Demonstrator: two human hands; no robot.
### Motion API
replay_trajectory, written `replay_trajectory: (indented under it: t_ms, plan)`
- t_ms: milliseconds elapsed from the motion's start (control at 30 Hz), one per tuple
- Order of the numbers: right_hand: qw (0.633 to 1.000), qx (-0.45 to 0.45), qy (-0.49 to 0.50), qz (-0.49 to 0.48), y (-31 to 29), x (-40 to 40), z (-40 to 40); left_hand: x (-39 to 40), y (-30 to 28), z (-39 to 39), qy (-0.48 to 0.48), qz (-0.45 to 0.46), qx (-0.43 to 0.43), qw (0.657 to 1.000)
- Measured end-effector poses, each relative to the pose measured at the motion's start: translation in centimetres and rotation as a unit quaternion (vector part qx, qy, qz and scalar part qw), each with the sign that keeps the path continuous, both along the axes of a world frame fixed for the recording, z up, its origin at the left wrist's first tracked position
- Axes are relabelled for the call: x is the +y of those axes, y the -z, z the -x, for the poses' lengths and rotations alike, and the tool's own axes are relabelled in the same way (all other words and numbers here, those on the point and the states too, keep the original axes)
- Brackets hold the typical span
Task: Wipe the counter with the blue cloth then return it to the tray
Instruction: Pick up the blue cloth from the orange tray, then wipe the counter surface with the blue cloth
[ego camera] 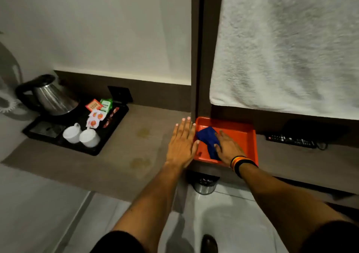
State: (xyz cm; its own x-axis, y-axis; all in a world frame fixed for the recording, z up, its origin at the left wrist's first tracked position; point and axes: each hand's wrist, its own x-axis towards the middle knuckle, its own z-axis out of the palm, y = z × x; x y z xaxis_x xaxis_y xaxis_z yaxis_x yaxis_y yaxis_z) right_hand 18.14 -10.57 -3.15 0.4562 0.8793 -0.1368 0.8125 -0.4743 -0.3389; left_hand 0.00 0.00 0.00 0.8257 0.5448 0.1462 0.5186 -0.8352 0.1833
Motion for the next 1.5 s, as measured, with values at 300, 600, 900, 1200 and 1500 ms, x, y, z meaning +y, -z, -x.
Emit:
replay_trajectory:
  t_ms: [300,600,900,1200,1500]
  plan:
    - [0.992,0.043,-0.051,0.110,7.3,5.9,-3.4,1.3,7.4,-2.2,-0.077,0.070,0.070,0.992]
    - [0.991,0.028,-0.043,0.125,11.7,7.3,-4.5,2.3,11.1,-3.0,-0.108,0.135,0.120,0.978]
    - [0.998,0.055,0.028,-0.014,5.2,8.5,-4.3,3.0,9.2,0.4,-0.130,0.126,0.055,0.982]
    - [0.985,0.084,-0.025,-0.148,-1.5,8.8,10.9,5.5,4.7,14.7,-0.209,0.117,0.029,0.970]
    - [0.993,0.025,-0.086,0.078,3.8,6.5,25.4,7.0,8.8,28.2,-0.252,0.173,0.093,0.948]
